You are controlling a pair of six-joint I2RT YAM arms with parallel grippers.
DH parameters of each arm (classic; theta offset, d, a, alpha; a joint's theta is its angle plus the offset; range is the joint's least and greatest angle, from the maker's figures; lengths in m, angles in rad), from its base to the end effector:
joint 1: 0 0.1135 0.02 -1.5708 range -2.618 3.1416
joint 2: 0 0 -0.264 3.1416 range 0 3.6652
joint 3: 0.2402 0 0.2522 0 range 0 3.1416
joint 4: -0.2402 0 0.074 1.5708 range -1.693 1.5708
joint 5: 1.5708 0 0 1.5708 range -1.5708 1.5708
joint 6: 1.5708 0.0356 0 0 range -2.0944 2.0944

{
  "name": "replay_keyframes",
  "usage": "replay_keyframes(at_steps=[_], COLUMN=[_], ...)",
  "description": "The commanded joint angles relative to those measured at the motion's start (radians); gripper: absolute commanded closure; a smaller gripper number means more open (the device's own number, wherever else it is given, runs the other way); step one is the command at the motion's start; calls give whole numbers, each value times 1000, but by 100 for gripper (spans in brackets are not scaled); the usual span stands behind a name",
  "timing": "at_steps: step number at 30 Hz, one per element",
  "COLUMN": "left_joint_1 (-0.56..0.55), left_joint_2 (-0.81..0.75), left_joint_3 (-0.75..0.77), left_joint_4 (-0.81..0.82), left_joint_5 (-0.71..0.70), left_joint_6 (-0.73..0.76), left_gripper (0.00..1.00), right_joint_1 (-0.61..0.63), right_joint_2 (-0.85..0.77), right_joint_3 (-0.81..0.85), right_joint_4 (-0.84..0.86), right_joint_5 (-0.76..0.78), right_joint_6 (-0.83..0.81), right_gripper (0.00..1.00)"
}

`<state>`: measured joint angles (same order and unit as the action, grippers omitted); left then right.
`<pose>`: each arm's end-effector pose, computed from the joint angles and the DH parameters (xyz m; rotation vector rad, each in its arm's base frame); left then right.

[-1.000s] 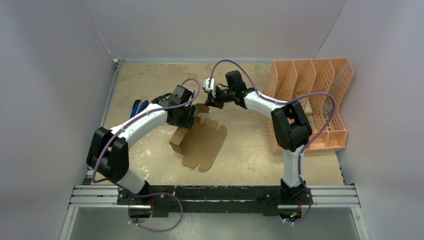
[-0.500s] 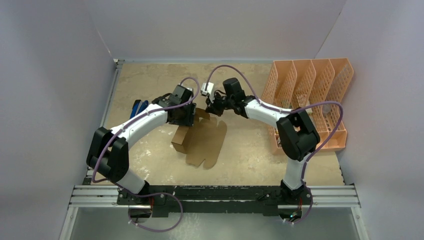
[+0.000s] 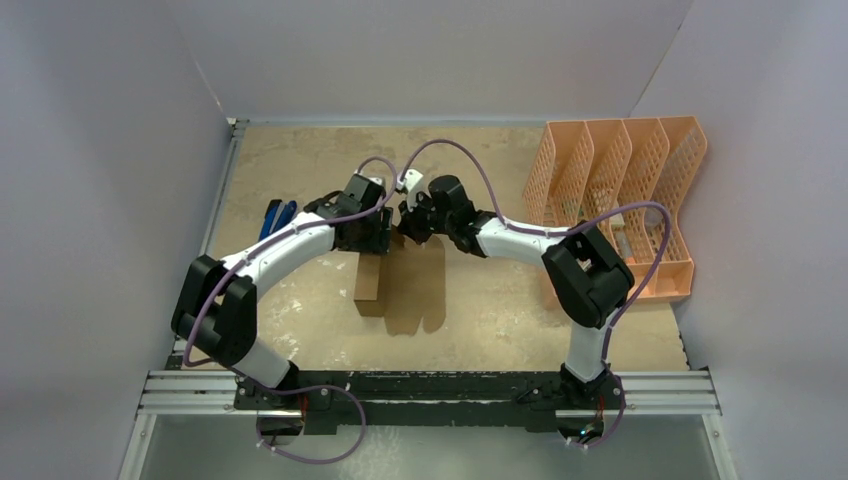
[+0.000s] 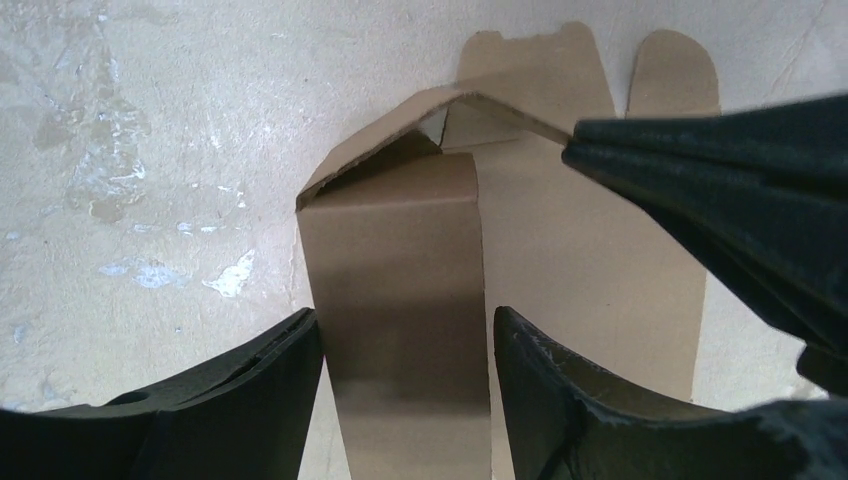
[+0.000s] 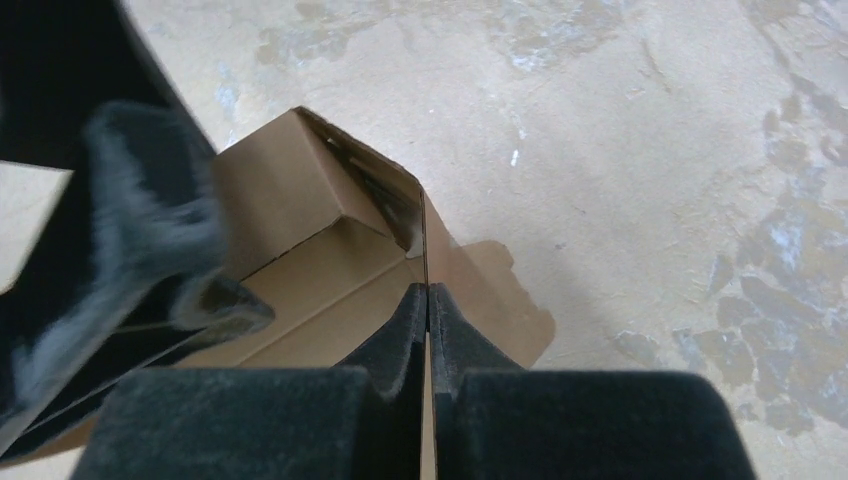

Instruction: Fold the paper box

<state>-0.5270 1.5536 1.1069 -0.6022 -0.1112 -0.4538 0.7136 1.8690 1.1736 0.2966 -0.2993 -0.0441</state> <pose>0.2758 -0.1559 0.2309 0.0570 2.6227 -0.2011 0.3134 0.2852 0.2130 -0.9320 1.7965 0.7259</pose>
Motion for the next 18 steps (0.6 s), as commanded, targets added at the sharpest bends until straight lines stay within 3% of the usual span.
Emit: replay_keyframes(at_steps=[1,5,10,18], left_joint_1=[-1,21,154,226], left_joint_2=[-84,-156,-251,-185], left_joint_3=[-8,-39,-135,-142], left_joint_4=[59,97,230,338], left_joint_5=[10,22,145,160], left_joint_6=[2,-16,-117,-183], left_gripper=[36,30,25,23], right_joint_1=[12,14,21,32], right_joint_2=[-19,-27,-29,-34], right_joint_3=[-26,-29,-24,-6], right_joint_4=[27,19,7,-29], right_joint_5=[92,117,114,105], right_joint_6=[96,78,72,62], right_gripper=[100,100,100,100])
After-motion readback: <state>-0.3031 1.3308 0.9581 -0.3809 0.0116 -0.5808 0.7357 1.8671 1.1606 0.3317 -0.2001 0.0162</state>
